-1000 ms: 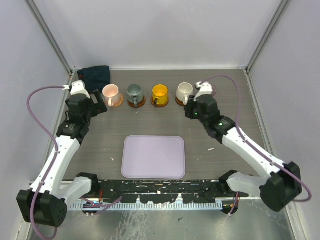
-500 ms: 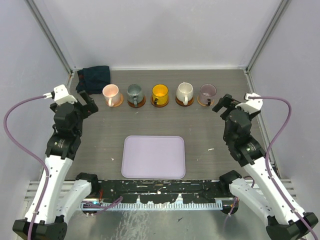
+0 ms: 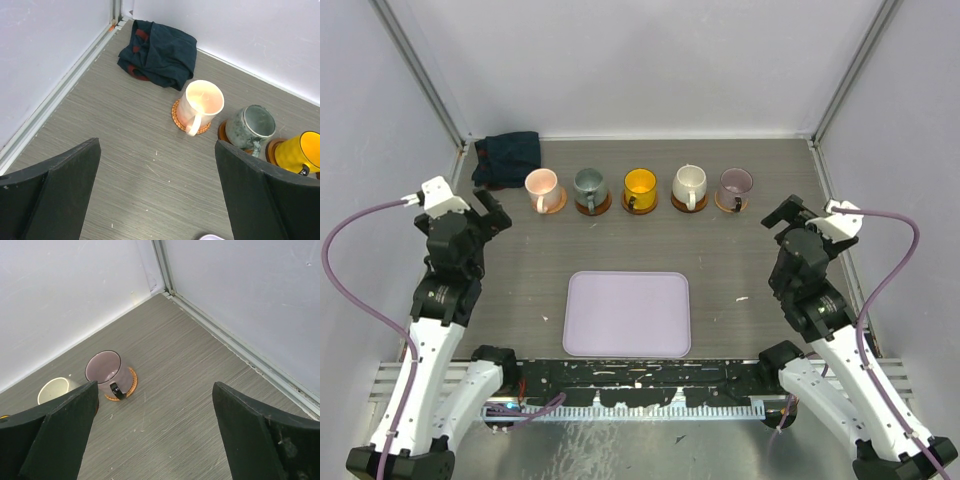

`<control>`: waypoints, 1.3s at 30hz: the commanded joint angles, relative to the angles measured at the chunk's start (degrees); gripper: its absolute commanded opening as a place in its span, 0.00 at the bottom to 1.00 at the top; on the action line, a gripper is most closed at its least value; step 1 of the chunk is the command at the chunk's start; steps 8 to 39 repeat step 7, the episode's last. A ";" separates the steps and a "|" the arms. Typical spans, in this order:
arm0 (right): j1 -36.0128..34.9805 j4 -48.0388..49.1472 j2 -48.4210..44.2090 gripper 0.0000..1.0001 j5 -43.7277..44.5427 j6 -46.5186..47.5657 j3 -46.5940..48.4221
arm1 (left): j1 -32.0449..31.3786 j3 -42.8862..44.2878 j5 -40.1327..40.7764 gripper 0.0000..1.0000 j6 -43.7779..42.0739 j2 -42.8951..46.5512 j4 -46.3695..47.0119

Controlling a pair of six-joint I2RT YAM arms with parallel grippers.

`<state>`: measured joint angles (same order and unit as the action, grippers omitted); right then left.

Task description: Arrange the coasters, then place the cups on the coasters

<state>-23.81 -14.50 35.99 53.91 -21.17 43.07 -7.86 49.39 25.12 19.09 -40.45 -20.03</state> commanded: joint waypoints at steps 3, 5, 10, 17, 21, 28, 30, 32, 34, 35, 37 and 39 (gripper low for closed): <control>0.10 1.32 0.00 1.00 2.70 -0.74 -0.05 | 0.30 -0.81 3.17 0.98 0.64 2.12 1.47; 0.09 1.32 -0.02 1.00 2.74 -0.76 -0.08 | 0.34 -0.47 3.13 0.98 0.48 1.79 1.34; 0.13 1.32 -0.04 1.00 2.53 -0.76 -0.09 | 0.31 -0.27 3.01 0.98 0.65 1.51 1.36; 0.13 1.32 -0.04 1.00 2.53 -0.76 -0.09 | 0.31 -0.27 3.01 0.98 0.65 1.51 1.36; 0.13 1.32 -0.04 1.00 2.53 -0.76 -0.09 | 0.31 -0.27 3.01 0.98 0.65 1.51 1.36; 0.13 1.32 -0.04 1.00 2.53 -0.76 -0.09 | 0.31 -0.27 3.01 0.98 0.65 1.51 1.36; 0.13 1.32 -0.04 1.00 2.53 -0.76 -0.09 | 0.31 -0.27 3.01 0.98 0.65 1.51 1.36; 0.13 1.32 -0.04 1.00 2.53 -0.76 -0.09 | 0.31 -0.27 3.01 0.98 0.65 1.51 1.36; 0.13 1.32 -0.04 1.00 2.53 -0.76 -0.09 | 0.31 -0.27 3.01 0.98 0.65 1.51 1.36; 0.13 1.32 -0.04 1.00 2.53 -0.76 -0.09 | 0.31 -0.27 3.01 0.98 0.65 1.51 1.36; 0.13 1.32 -0.04 1.00 2.53 -0.76 -0.09 | 0.31 -0.27 3.01 0.98 0.65 1.51 1.36; 0.13 1.32 -0.04 1.00 2.53 -0.76 -0.09 | 0.31 -0.27 3.01 0.98 0.65 1.51 1.36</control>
